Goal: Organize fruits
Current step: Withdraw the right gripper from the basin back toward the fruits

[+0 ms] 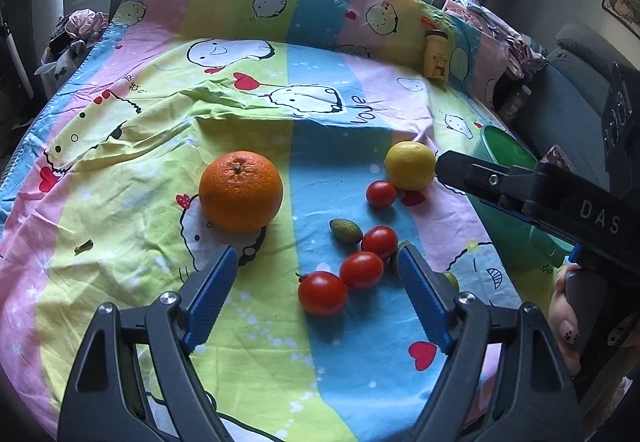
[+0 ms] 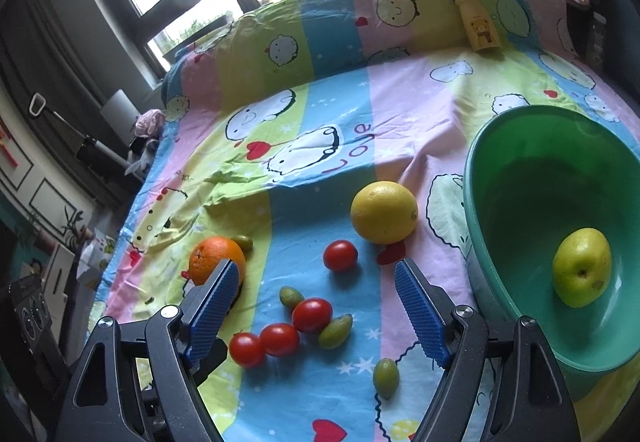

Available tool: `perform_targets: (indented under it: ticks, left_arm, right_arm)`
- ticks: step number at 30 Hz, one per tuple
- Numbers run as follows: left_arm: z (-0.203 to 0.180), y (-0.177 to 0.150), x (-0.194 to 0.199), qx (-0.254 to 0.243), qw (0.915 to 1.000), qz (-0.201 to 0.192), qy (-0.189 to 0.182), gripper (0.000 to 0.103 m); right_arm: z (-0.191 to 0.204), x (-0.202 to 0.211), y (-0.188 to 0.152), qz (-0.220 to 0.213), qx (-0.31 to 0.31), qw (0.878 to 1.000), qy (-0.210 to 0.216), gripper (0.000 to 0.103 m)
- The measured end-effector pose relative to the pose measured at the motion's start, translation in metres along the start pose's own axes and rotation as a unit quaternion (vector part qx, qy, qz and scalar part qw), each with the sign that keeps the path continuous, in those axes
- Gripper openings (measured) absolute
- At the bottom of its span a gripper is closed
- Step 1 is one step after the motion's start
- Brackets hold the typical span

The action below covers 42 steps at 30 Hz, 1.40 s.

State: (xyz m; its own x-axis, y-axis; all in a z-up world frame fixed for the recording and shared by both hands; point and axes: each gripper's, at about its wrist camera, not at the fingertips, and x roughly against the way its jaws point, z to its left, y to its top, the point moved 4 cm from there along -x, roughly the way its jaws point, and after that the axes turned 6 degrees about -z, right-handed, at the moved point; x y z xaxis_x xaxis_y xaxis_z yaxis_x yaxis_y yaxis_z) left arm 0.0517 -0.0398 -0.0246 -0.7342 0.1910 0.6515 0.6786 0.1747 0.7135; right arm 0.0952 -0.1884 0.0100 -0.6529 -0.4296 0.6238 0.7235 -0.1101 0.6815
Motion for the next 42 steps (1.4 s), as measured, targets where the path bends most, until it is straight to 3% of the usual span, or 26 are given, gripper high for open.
perform_targets:
  ticks: [42]
  left_arm:
    - [-0.004, -0.005, -0.007, 0.008, 0.9999, 0.015, -0.003, 0.082]
  right_arm:
    - [0.004, -0.008, -0.013, 0.032, 0.004, 0.999, -0.004, 0.081]
